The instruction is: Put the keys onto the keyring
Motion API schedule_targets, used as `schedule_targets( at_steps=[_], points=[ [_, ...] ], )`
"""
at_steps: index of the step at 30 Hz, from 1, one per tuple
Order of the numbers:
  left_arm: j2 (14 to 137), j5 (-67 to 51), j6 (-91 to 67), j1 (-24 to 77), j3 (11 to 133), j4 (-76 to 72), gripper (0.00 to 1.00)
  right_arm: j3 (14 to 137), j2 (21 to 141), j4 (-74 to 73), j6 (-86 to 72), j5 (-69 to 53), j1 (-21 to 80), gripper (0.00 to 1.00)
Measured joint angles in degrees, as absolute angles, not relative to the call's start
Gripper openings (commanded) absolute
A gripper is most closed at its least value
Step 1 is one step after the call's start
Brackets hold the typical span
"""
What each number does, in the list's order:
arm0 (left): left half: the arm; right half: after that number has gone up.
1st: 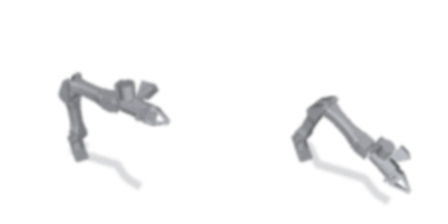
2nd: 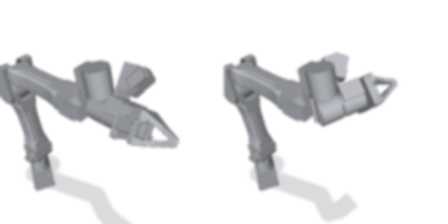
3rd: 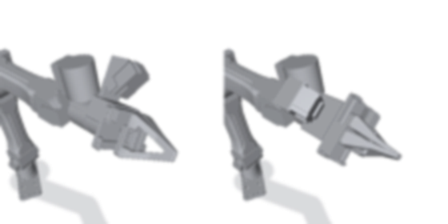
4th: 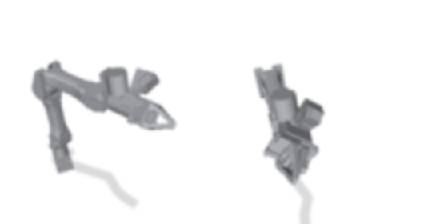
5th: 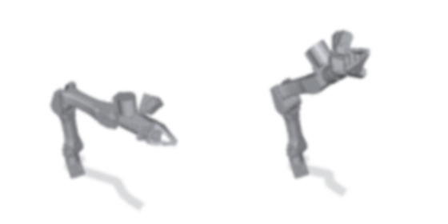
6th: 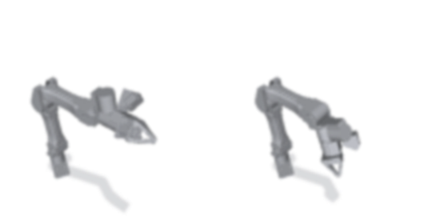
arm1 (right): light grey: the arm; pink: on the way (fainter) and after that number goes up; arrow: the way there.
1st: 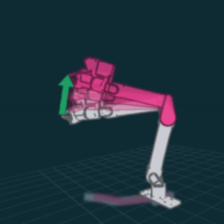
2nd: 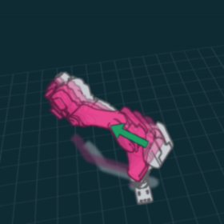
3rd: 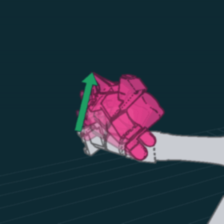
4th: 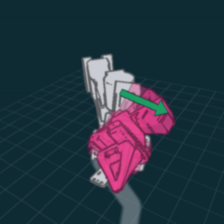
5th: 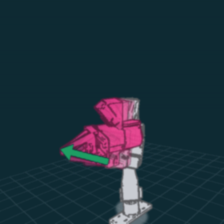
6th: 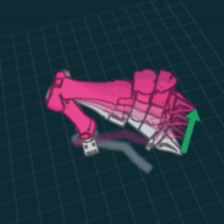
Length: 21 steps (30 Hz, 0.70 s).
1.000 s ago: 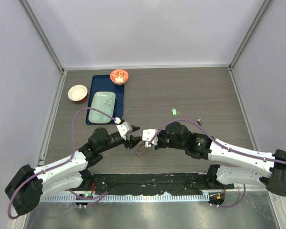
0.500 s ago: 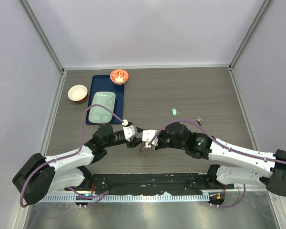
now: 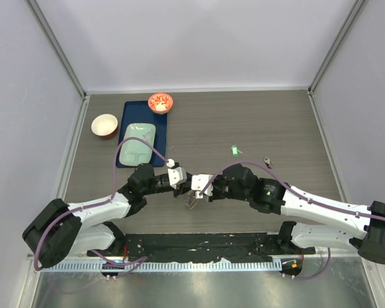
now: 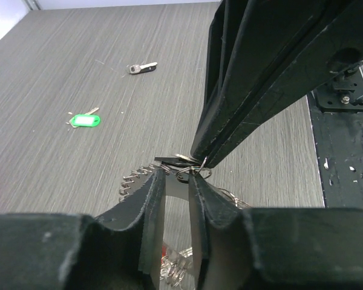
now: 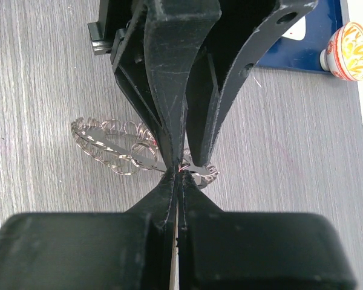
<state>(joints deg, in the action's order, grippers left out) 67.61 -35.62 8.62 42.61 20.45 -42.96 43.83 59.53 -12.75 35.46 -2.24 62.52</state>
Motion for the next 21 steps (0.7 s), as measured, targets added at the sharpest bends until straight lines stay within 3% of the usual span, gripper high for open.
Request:
schedule_targets(
  at_steps=[6, 21],
  points=[
    [67.88, -36.27, 7.86, 42.61, 20.45, -43.05, 0.00, 43.83, 59.51, -12.97, 35.46, -2.04, 62.52, 0.01],
    [61.36, -28.62, 4.14, 42.74, 19.77, -42.63, 0.00, 43.83, 56.05, -13.37, 34.79, 1.87, 62.52, 0.01]
  ],
)
